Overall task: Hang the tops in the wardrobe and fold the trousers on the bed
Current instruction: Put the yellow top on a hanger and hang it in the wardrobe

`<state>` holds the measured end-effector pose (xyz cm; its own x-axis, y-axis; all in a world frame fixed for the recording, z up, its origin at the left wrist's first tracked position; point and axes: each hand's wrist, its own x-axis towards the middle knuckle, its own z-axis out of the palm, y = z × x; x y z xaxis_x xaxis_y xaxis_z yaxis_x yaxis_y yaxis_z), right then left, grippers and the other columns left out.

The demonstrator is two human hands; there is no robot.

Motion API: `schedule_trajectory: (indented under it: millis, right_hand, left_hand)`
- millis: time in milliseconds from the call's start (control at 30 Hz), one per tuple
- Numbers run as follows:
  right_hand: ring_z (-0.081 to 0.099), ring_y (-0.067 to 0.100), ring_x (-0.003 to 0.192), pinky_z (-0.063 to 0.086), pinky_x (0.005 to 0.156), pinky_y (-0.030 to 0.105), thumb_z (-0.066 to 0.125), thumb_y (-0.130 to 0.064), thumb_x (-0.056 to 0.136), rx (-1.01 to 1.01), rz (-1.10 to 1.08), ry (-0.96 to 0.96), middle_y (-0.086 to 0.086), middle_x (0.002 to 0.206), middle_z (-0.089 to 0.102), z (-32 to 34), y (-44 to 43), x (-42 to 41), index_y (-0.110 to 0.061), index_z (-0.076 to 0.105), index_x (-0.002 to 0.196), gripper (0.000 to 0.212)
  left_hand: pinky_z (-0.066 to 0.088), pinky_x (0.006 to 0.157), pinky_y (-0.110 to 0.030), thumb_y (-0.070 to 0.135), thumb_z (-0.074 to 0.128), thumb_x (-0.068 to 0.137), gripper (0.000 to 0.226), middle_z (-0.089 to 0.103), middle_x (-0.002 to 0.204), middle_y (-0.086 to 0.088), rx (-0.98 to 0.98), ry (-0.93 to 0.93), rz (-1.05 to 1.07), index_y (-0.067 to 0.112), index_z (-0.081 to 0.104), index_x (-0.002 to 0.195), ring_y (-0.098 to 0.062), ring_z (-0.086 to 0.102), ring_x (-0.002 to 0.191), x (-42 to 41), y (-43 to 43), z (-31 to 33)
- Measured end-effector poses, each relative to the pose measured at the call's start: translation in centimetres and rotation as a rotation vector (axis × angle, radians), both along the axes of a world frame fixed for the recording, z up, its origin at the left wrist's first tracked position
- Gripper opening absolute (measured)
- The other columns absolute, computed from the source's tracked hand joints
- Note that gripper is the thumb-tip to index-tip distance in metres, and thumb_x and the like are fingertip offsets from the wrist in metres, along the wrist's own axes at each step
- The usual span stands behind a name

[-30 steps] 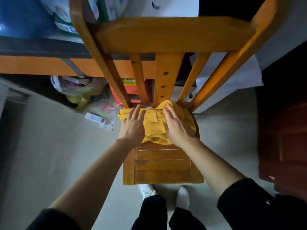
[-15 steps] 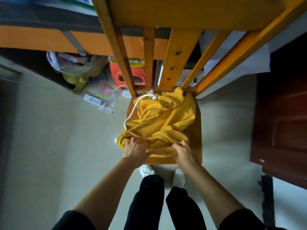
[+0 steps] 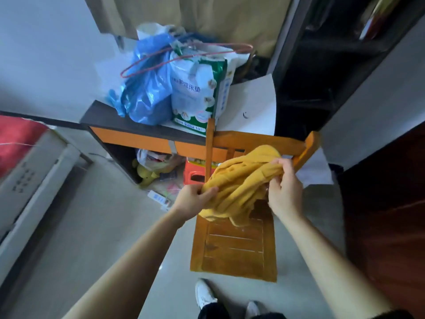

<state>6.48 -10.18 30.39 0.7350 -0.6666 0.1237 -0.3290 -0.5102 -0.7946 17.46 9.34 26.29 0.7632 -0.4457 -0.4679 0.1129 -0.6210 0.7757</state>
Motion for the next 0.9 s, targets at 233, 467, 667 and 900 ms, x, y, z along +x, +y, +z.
schedule_trajectory:
  millis: [233,467,667,900]
  right_hand:
    - [0.062,0.014,0.093,0.053,0.09,0.035,0.043,-0.005,0.094,0.561,0.502,-0.257,-0.001,0.093,0.064,12.3,6.4,0.5,-0.032,0.057,0.094,0.03]
    - [0.058,0.017,0.076,0.051,0.081,0.033,0.039,-0.01,0.1,1.085,1.091,-0.183,0.006,0.079,0.059,20.8,14.8,-3.2,-0.017,0.058,0.096,0.02]
    - [0.066,0.019,0.076,0.057,0.076,0.033,0.049,-0.018,0.095,1.471,1.268,-0.185,0.009,0.084,0.066,23.9,20.4,-6.0,-0.015,0.057,0.11,0.018]
    - [0.045,0.028,0.136,0.047,0.097,0.042,0.045,-0.074,0.087,1.168,0.859,0.314,0.004,0.152,0.043,13.7,29.3,-11.2,-0.025,0.037,0.15,0.08]
  left_hand:
    - [0.052,0.063,-0.024,0.042,0.063,0.084,0.032,0.064,0.079,0.0,0.223,0.022,0.017,0.011,0.067,0.087,-0.012,0.059,0.072,-3.3,6.6,8.2]
    - [0.034,0.113,-0.049,0.036,0.086,0.07,0.115,0.011,0.159,0.0,0.088,-0.146,0.298,0.037,0.006,0.152,-0.03,0.018,0.146,-11.7,14.8,15.9]
    - [0.054,0.094,-0.033,0.042,0.065,0.087,0.042,0.067,0.114,0.006,-0.365,-0.136,0.453,0.024,0.057,0.123,-0.015,0.064,0.11,-24.6,20.0,18.4]
    - [0.059,0.083,-0.036,0.042,0.076,0.081,0.04,0.072,0.106,-0.005,-0.567,-0.222,1.345,0.02,0.065,0.112,-0.023,0.069,0.098,-36.2,25.2,18.2]
